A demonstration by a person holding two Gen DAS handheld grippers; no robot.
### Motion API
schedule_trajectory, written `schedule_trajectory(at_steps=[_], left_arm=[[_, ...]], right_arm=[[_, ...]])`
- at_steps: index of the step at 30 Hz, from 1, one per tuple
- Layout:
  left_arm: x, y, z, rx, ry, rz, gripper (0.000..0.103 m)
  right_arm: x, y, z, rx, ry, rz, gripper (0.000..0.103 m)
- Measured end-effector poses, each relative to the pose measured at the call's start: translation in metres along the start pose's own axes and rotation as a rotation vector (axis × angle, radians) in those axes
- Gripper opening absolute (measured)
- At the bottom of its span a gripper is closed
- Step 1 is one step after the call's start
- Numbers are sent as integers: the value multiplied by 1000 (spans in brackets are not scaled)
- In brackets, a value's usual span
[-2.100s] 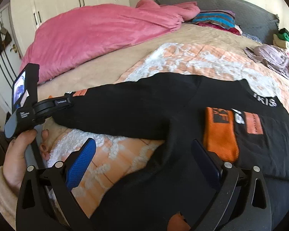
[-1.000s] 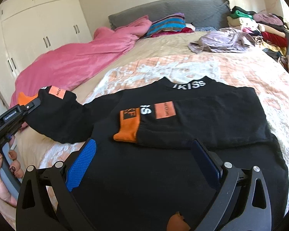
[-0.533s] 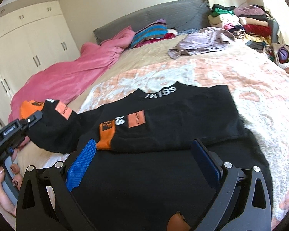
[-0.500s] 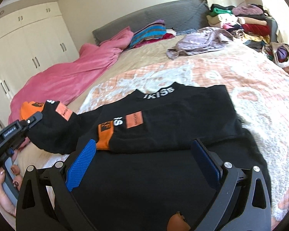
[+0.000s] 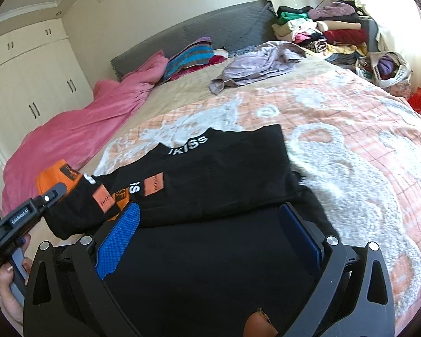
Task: Fold small clothes
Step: 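Carry the cuff across the body with the left tool while the right tool takes it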
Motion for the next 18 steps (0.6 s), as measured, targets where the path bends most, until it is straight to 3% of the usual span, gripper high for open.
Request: schedule_trajectory(at_steps=[8, 14, 18], left_arm=[[15, 23, 19, 56, -88, 68, 13], [17, 32, 26, 113, -109, 90, 44], [14, 23, 19, 105, -94, 62, 55]], right_arm=[[0, 15, 3, 33, -11, 16, 98], [6, 9, 6, 20, -35, -4, 98], [22, -6, 14, 9, -99, -70, 98]])
Point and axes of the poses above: each gripper's, at about its wrist camera, not at the fingertips, and x roughly the way its jaws point, y to its right, z to its underside, the point moved 3 cm from there along x, roughly the way its jaws point, and after that the axes turned 8 degrees about -x, right-handed, at the moved point
